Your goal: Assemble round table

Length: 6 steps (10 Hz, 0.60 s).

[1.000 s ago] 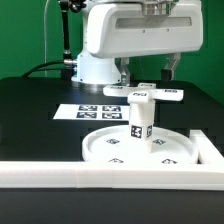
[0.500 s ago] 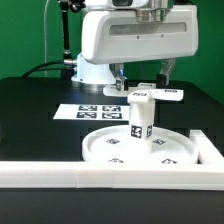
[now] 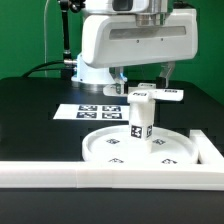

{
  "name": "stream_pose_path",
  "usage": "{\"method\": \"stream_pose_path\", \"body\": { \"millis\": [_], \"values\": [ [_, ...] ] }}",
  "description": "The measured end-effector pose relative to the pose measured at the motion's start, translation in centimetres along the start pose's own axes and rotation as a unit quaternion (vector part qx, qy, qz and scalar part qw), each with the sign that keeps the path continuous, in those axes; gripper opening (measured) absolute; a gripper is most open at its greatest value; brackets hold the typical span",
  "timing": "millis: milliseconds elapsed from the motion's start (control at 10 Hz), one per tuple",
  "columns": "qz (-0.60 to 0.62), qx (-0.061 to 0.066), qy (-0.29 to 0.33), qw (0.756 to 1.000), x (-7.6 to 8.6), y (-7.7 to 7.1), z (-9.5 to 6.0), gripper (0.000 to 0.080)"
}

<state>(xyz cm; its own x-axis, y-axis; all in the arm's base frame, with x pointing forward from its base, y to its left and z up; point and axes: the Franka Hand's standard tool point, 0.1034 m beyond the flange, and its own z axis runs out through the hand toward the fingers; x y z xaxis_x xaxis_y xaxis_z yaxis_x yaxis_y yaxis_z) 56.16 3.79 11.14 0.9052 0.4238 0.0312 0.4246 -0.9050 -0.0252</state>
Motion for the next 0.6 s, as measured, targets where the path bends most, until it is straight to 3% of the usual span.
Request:
{"method": "stream_pose_path", "body": {
  "millis": [300, 400, 600],
  "values": [
    [-0.001, 0.0, -0.002, 1.0, -0.07, -0.01, 0.18, 0.0634],
    [-0.001, 0.0, -0.002, 1.0, -0.07, 0.0, 0.2, 0.0451],
    [0.0, 0.001, -0.002, 1.0, -0.08, -0.01, 0.2, 0.0436]
  ]
}}
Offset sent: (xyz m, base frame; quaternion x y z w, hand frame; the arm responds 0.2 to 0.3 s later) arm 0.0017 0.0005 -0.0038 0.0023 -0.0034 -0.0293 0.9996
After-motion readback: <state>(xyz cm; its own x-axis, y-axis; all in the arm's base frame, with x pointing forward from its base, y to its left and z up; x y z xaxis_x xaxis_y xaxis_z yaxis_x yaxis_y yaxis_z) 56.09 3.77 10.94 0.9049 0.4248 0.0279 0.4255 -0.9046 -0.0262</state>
